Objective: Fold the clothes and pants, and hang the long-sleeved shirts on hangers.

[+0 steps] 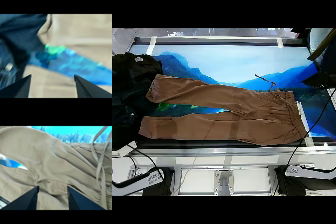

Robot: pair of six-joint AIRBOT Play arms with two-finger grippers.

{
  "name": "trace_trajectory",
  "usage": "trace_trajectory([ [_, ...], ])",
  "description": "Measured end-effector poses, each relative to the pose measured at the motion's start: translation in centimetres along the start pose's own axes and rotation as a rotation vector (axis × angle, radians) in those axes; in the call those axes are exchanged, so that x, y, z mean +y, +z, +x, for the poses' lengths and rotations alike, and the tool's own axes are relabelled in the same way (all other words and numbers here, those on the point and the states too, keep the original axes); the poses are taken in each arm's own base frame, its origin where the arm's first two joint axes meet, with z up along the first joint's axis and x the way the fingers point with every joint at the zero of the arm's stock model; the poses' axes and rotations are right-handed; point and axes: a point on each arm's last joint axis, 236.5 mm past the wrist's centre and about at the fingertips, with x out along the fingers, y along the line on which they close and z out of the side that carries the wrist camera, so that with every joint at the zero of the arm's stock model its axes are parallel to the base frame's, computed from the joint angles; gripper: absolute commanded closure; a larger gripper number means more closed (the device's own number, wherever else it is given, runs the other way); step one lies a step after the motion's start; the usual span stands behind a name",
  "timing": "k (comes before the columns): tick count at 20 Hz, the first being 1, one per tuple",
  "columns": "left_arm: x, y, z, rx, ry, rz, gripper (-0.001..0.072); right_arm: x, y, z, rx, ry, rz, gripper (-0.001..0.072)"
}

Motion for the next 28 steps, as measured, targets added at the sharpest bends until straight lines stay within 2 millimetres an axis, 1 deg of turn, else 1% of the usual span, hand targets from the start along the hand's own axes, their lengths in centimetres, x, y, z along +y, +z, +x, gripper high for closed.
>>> trace_trajectory([
  [2,2.0,-3.6,1.1,0.063,0.047,-0.019,0.0123,-0.2,0.3,0.0,-0.013,-0.010,-0.007,0.0303],
  [4,4.3,-7.9,2.7,0.143,0.088,-0.061,0.0123,-0.8,1.1,0.0,-0.046,-0.034,-0.014,0.0303],
  [6,6.1,-11.7,4.0,0.209,0.114,-0.105,0.0123,-1.5,2.3,-0.1,-0.095,-0.065,-0.017,0.0303],
  [8,7.5,-14.7,4.7,0.250,0.136,-0.153,0.0123,-1.8,3.6,-0.1,-0.146,-0.084,-0.021,0.0303],
  [11,8.9,-16.8,5.1,0.240,0.157,-0.205,0.0123,-1.6,5.2,-0.1,-0.209,-0.083,0.012,0.0302],
  [14,10.0,-18.6,5.5,0.214,0.169,-0.264,0.0125,-1.3,5.6,0.0,-0.227,-0.066,0.057,0.0303],
  [15,10.0,-19.4,5.9,0.212,0.159,-0.287,0.0126,-0.9,5.3,0.1,-0.211,-0.053,0.068,0.0303],
  [17,9.5,-21.1,7.4,0.215,0.128,-0.327,0.0138,0.0,3.8,0.5,-0.145,-0.017,0.079,0.0304],
  [19,8.8,-22.0,9.0,0.194,0.093,-0.355,0.0223,0.5,1.8,0.7,-0.060,0.003,0.091,0.0303],
  [20,8.3,-21.9,9.9,0.164,0.068,-0.378,0.0223,0.7,0.8,0.7,-0.019,0.008,0.102,0.0303],
  [21,8.0,-21.3,10.5,0.123,0.046,-0.400,0.0223,0.7,0.1,0.7,0.014,0.009,0.119,0.0303],
  [24,7.3,-19.4,11.8,0.014,-0.007,-0.445,0.0222,0.9,-1.3,0.6,0.072,0.011,0.160,0.0303],
  [26,7.1,-19.0,12.6,-0.004,-0.024,-0.462,0.0222,1.1,-1.9,0.6,0.098,0.017,0.175,0.0303],
  [28,6.9,-19.4,13.5,0.018,-0.035,-0.472,0.0222,1.5,-2.7,0.5,0.132,0.029,0.185,0.0303],
])
